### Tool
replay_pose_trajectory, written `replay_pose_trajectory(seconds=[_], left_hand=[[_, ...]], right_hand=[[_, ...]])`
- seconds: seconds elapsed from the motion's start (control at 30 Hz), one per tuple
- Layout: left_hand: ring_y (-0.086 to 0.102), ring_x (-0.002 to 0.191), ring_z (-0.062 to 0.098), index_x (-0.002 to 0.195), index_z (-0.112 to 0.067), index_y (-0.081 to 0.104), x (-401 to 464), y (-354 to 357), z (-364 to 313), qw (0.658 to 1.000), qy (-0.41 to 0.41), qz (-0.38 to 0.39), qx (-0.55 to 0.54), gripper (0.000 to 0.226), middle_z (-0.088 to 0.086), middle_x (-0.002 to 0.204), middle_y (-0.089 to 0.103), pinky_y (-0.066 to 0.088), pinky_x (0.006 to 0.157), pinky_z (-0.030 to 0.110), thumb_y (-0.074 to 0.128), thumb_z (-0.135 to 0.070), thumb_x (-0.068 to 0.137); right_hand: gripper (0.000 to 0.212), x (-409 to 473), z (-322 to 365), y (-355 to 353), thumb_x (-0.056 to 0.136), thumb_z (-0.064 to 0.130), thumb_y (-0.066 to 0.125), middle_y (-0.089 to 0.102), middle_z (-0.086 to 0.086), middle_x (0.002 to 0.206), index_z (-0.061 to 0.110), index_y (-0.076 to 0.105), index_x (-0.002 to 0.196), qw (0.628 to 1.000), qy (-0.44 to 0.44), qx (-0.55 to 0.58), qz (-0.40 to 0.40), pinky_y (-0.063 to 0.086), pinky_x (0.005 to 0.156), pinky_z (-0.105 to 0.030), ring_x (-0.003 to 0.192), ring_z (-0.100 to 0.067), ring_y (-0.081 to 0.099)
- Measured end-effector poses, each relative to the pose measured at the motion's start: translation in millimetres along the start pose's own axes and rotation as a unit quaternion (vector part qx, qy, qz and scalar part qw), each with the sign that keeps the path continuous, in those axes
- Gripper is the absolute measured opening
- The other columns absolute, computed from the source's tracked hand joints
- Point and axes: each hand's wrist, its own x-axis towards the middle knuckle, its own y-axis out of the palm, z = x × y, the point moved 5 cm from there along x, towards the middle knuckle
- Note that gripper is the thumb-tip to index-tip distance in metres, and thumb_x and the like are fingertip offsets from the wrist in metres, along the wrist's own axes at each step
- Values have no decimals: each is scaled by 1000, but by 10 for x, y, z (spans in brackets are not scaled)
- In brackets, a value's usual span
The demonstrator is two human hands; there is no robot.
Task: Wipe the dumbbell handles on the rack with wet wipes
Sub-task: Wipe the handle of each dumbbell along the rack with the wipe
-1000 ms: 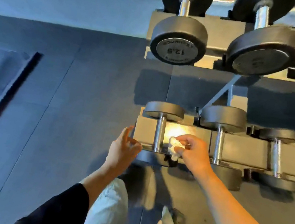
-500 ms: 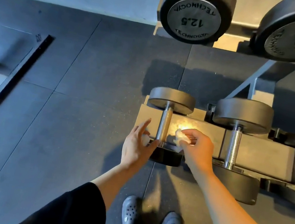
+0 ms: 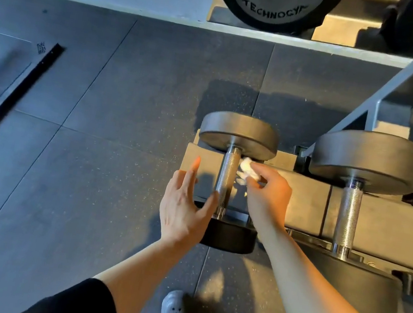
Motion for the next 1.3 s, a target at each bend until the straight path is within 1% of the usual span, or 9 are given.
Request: replay_pose_trajectory(seconds=[0.1, 0.23, 0.37, 0.6, 0.77, 0.83, 0.93, 1.03, 1.3], left_hand=[[49, 92, 7, 146, -36, 28, 13, 23, 37, 1000, 3, 5, -3, 79, -10, 104, 47, 45, 79, 28, 33, -67, 73], [47, 85, 5, 145, -37, 31, 20, 34, 62, 1000, 11, -1, -14, 77, -11, 101, 46, 37, 68, 15, 36, -63, 73], [47, 83, 4, 144, -33, 35, 32, 29, 60, 1000, 11, -5, -26, 75, -11, 100, 48, 32, 65, 10, 37, -59, 73], [46, 83, 3, 145, -33, 34, 25, 16, 49, 1000, 6, 5, -21, 77, -11, 97, 47, 30, 66, 8, 35, -60, 73], [46, 85, 2, 145, -35, 33, 13, 18, 43, 1000, 3, 8, -23, 76, -12, 98, 47, 32, 67, 10, 36, -59, 73], [47, 85, 4, 144, -34, 33, 11, 19, 42, 1000, 3, 8, -23, 76, -12, 97, 47, 36, 68, 17, 36, -59, 73], [47, 85, 4, 145, -34, 32, 4, 18, 36, 1000, 7, 9, -20, 75, -12, 96, 47, 38, 70, 21, 36, -59, 74], [46, 86, 2, 145, -36, 31, -4, 19, 41, 1000, 6, 4, -22, 75, -14, 96, 46, 36, 69, 16, 34, -61, 74], [44, 87, 1, 145, -35, 29, -6, 13, 23, 999, 11, -1, -31, 77, -12, 96, 46, 33, 70, 11, 34, -61, 73]], right_hand=[[32, 157, 3, 89, 85, 3, 64, 65, 3, 112, 14, 66, 115, 999, 7, 34, -21, 46, 80, -11, 96, -5, 57], [26, 218, -20, 212, 85, 3, 64, 65, 4, 103, 17, 66, 106, 999, -5, 53, -12, 44, 71, -4, 90, -3, 57], [29, 189, -56, 240, 80, -4, 65, 66, 5, 91, 22, 65, 91, 997, -10, 76, 5, 51, 76, -17, 91, -9, 62], [18, -83, -62, 147, 80, 3, 66, 68, 11, 81, 20, 72, 81, 989, -37, 33, 139, 56, 74, -28, 80, -5, 64], [25, -268, -95, 136, 73, -8, 70, 67, 11, 81, 16, 74, 83, 977, 5, -1, 211, 44, 70, -3, 80, 5, 60], [23, -273, -77, 128, 73, -8, 69, 67, 11, 77, 13, 74, 80, 975, 4, -7, 222, 45, 68, -4, 74, 4, 62], [12, -180, 1, 52, 79, 3, 70, 69, 7, 77, 15, 74, 79, 991, -24, 34, 128, 52, 69, -17, 75, -2, 64], [16, 25, 130, 20, 82, 10, 68, 66, 7, 96, 16, 73, 97, 997, -72, 1, 9, 50, 73, -14, 86, -2, 59], [16, 142, 269, 231, 81, 5, 68, 65, 3, 94, 12, 73, 94, 978, -173, -115, 25, 37, 68, 0, 83, -5, 58]])
